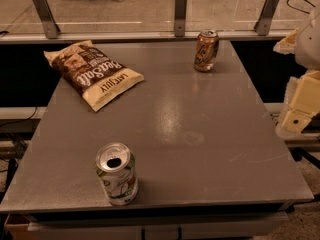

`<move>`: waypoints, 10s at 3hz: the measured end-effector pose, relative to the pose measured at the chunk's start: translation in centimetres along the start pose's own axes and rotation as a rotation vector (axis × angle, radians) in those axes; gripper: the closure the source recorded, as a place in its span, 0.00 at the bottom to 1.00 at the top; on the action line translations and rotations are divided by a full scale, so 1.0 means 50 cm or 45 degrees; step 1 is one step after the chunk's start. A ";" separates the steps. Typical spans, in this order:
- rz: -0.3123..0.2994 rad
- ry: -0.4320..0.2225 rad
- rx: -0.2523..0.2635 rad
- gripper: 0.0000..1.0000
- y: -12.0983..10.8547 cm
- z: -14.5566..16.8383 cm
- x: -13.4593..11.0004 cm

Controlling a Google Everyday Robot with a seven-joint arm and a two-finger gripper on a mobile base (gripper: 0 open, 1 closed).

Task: Move orange can near brown chip bag

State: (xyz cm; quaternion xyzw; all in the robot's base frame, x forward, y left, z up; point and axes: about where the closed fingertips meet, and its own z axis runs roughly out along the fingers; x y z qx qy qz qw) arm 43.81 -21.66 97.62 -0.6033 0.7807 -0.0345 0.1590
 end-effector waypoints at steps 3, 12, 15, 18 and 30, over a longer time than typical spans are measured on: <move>-0.041 -0.097 0.054 0.00 -0.069 0.039 -0.052; 0.426 -1.112 -0.033 0.64 -0.487 0.357 -0.215; 0.356 -1.191 -0.016 1.00 -0.472 0.291 -0.224; 0.142 -1.322 -0.181 1.00 -0.347 0.278 -0.448; 0.283 -1.187 0.090 0.00 -0.375 0.194 -0.245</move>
Offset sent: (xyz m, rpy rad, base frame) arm 0.0169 0.0098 0.0003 0.0583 -0.0211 0.0374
